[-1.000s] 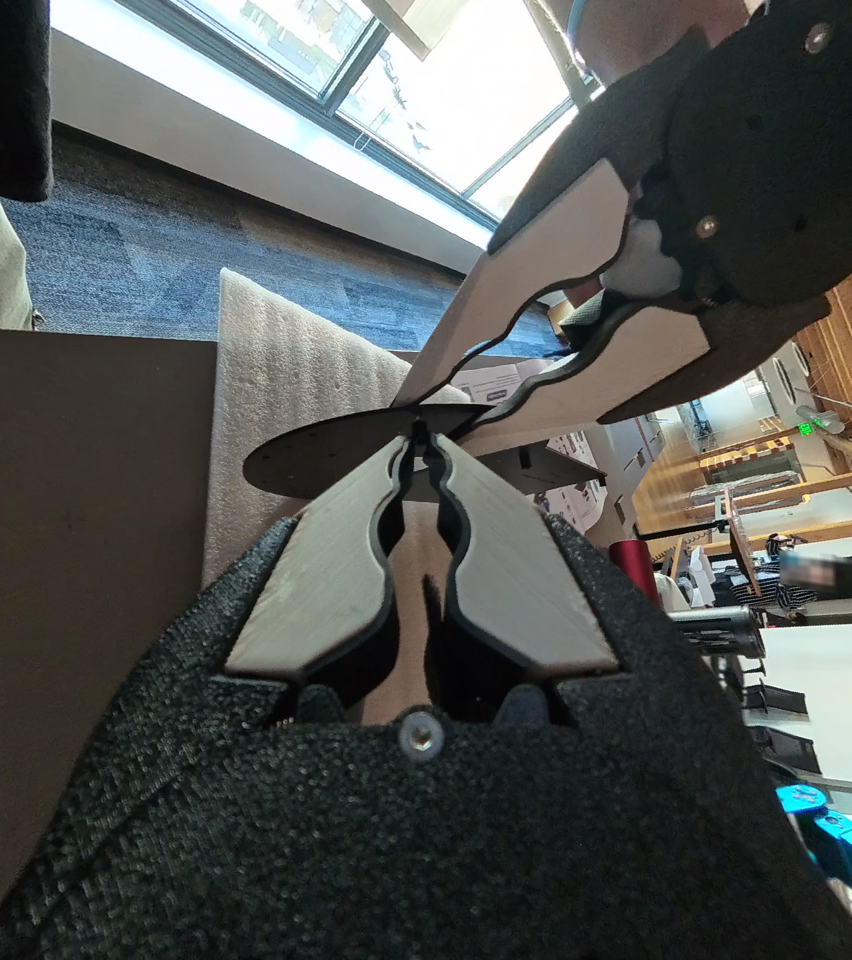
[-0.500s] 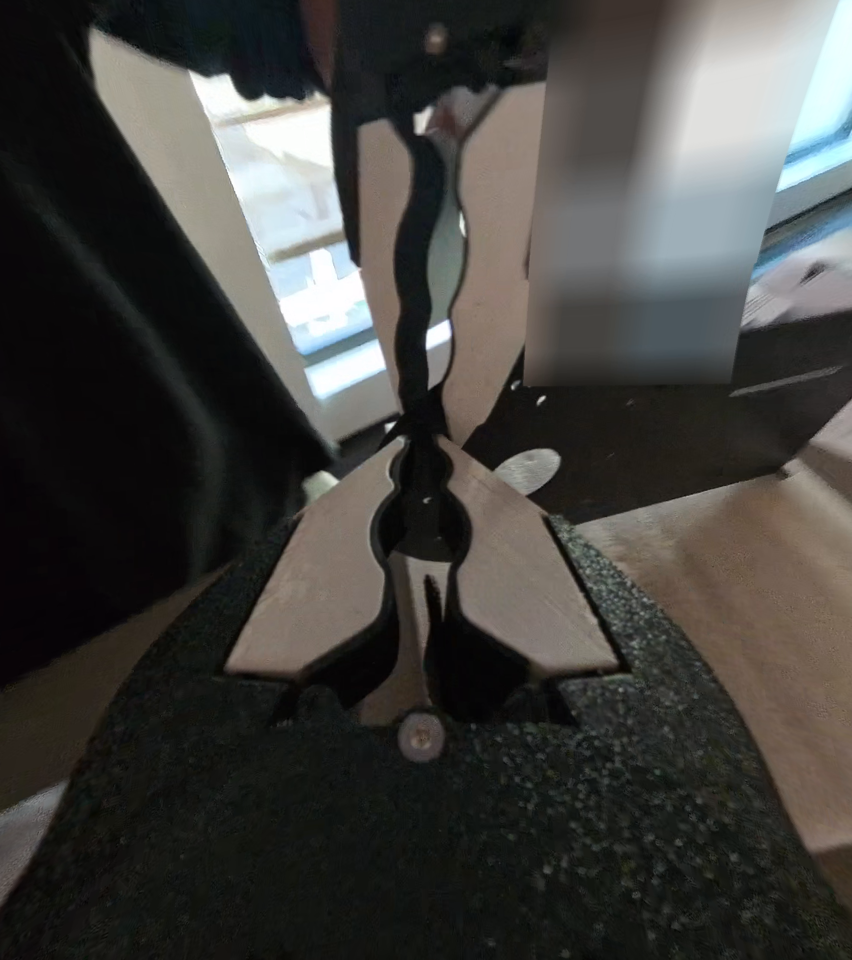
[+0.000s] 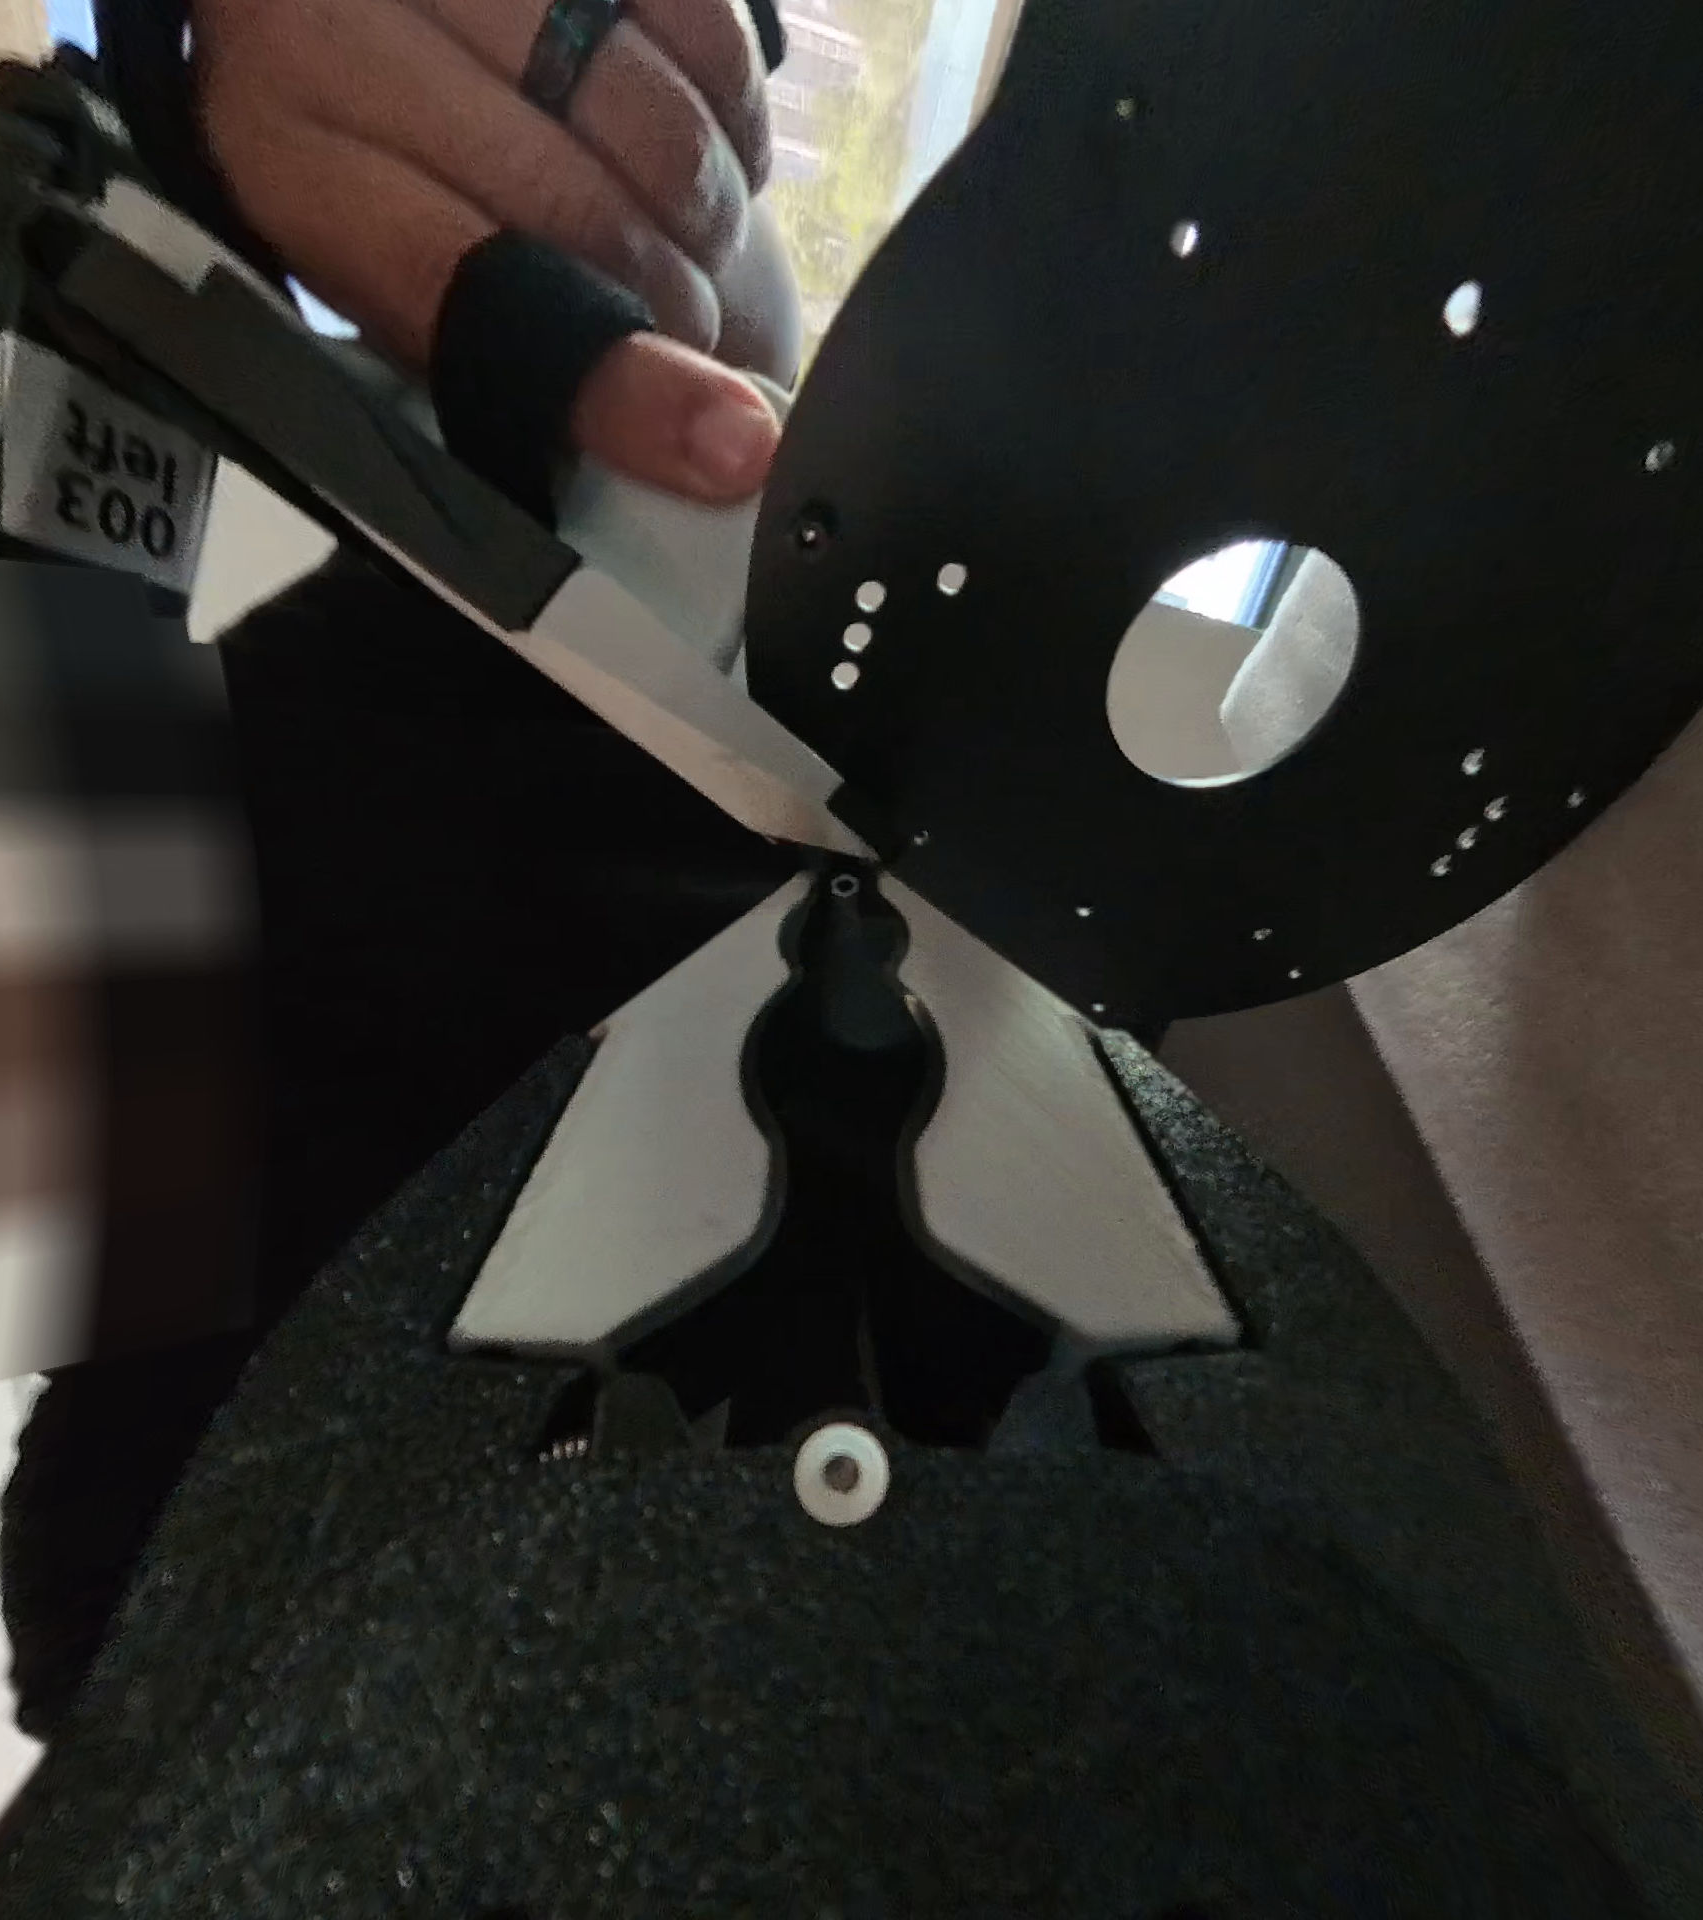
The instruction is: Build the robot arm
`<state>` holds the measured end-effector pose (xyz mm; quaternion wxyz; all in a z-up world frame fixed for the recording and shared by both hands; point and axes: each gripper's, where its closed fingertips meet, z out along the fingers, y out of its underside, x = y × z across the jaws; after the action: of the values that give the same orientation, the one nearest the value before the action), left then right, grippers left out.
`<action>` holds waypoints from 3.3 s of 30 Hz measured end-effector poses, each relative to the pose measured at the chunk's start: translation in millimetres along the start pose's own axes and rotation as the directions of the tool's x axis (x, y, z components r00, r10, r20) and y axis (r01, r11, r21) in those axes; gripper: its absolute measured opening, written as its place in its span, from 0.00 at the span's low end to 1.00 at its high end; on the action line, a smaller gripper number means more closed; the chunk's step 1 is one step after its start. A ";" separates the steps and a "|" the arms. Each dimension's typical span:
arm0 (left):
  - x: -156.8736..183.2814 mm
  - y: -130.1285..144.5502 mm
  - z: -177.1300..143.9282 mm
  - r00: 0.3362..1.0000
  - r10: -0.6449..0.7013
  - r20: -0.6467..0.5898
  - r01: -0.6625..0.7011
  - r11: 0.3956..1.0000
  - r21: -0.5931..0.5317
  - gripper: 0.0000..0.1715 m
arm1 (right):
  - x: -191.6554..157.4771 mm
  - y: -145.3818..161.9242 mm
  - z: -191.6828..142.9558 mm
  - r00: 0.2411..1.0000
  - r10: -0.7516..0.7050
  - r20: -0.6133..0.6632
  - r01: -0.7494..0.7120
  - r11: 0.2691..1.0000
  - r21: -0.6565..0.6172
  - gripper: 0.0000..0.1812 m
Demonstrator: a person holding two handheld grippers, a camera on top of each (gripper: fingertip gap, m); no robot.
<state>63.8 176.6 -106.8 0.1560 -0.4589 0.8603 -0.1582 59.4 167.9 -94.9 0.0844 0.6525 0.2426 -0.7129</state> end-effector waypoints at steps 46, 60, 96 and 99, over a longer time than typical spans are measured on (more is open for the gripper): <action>-1.9 1.9 1.1 1.000 0.013 0.011 -0.012 0.999 -0.050 0.11 | -0.4 3.3 -5.7 -0.241 -0.725 -0.645 0.685 0.343 -0.642 0.24; -5.5 3.2 2.1 0.997 0.062 0.040 -0.059 0.995 -0.079 0.12 | 28.3 0.1 -1.0 0.132 -0.078 -0.988 0.790 0.610 0.057 0.03; 2.0 9.4 -0.6 0.996 0.055 -0.072 -0.067 0.982 -0.176 0.08 | 0.9 -1.2 24.0 0.408 -0.382 -0.829 0.809 0.572 0.135 0.35; 0.9 8.6 0.0 0.996 0.057 -0.065 -0.068 0.983 -0.172 0.08 | -8.9 2.8 24.0 0.490 -0.370 -0.789 0.797 0.558 0.233 0.36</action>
<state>56.9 180.3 -110.5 0.0945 -0.4386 0.8891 -0.0908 40.5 152.8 -86.1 -0.4715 0.7176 0.2464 -0.4495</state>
